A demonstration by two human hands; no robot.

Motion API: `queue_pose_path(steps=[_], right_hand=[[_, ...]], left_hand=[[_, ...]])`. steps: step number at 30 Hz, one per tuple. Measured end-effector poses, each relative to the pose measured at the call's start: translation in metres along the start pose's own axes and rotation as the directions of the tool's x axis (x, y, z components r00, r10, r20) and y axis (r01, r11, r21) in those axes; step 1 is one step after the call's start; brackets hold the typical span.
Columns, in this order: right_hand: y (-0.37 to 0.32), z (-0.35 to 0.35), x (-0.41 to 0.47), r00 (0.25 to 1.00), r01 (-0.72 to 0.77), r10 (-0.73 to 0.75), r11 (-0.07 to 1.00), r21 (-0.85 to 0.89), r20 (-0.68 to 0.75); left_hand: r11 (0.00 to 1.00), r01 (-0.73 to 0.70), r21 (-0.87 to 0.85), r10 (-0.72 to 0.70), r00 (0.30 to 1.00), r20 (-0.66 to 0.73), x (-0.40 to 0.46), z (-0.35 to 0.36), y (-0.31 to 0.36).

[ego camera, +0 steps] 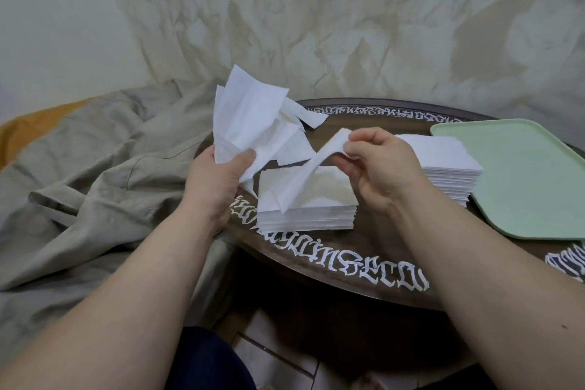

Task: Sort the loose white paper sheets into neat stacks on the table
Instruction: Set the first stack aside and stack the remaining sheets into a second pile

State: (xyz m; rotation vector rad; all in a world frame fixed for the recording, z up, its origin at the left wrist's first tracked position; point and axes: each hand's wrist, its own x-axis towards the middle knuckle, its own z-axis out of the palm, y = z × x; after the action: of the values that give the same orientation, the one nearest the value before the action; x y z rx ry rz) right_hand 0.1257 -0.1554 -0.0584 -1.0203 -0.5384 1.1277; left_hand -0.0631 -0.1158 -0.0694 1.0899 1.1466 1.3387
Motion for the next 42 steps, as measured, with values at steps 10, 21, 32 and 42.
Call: queue_pose_path(steps=[10, 21, 32, 42], right_hand=[[0.01, -0.026, 0.001, 0.959, 0.14, -0.253, 0.043, -0.989, 0.125], [0.002, -0.012, -0.008, 0.987, 0.153, -0.054, 0.586, -0.796, 0.149], [0.01, -0.022, -0.001, 0.999, -0.046, 0.013, 0.709, -0.704, -0.051], [0.0, -0.017, 0.0, 0.968, 0.145, -0.25, 0.513, -0.846, 0.014]], left_hand=[[0.945, -0.089, 0.314, 0.041, 0.987, 0.156, 0.008, -0.009, -0.01], [0.856, -0.214, 0.47, 0.09, 0.958, 0.273, 0.004, 0.004, -0.014], [0.859, -0.148, 0.49, 0.093, 0.987, 0.134, 0.015, -0.004, -0.022], [0.947, -0.188, 0.259, 0.198, 0.98, -0.012, 0.017, -0.005, -0.006]])
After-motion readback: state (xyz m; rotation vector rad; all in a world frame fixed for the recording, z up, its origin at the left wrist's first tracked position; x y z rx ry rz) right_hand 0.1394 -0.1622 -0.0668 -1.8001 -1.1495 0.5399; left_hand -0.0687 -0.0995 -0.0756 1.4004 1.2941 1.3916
